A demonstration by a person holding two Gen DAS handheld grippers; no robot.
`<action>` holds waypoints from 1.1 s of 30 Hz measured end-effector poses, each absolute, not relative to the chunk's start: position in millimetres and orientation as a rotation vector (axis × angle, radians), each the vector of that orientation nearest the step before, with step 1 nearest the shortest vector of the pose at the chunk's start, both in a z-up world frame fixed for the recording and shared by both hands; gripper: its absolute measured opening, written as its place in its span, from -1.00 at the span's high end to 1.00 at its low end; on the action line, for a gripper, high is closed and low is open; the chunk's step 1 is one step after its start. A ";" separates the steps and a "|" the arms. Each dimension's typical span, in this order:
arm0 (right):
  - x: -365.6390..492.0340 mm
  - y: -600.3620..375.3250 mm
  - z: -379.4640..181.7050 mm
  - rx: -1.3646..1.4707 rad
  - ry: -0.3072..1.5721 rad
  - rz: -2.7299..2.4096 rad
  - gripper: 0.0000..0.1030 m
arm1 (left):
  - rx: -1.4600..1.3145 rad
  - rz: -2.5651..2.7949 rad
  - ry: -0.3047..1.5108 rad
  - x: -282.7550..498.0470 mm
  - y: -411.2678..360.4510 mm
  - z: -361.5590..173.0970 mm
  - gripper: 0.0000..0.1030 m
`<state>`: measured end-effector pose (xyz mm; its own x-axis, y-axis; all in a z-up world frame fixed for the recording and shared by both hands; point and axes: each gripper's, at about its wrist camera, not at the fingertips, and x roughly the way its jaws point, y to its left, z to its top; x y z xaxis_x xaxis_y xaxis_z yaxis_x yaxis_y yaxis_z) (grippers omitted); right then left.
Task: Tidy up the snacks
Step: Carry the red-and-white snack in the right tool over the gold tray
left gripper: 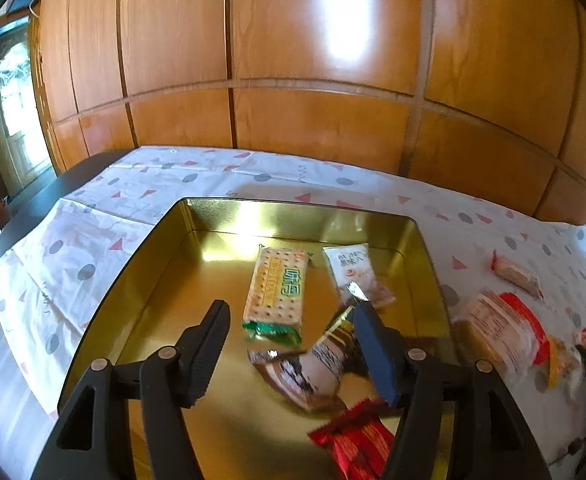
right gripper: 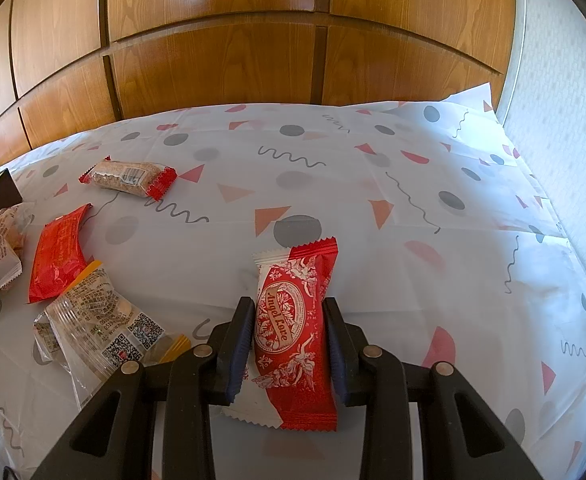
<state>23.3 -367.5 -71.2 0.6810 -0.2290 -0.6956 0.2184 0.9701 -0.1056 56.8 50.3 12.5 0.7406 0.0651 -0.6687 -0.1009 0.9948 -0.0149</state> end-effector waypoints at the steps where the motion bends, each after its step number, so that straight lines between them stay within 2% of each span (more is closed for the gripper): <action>1: 23.0 -367.4 -70.9 -0.016 0.782 -0.252 0.35 | -0.044 0.090 0.725 52.1 48.4 12.8 -0.27; 33: 23.9 -348.0 -70.1 -0.138 0.794 -0.337 0.38 | -0.065 0.108 0.746 22.9 68.1 -6.6 -0.27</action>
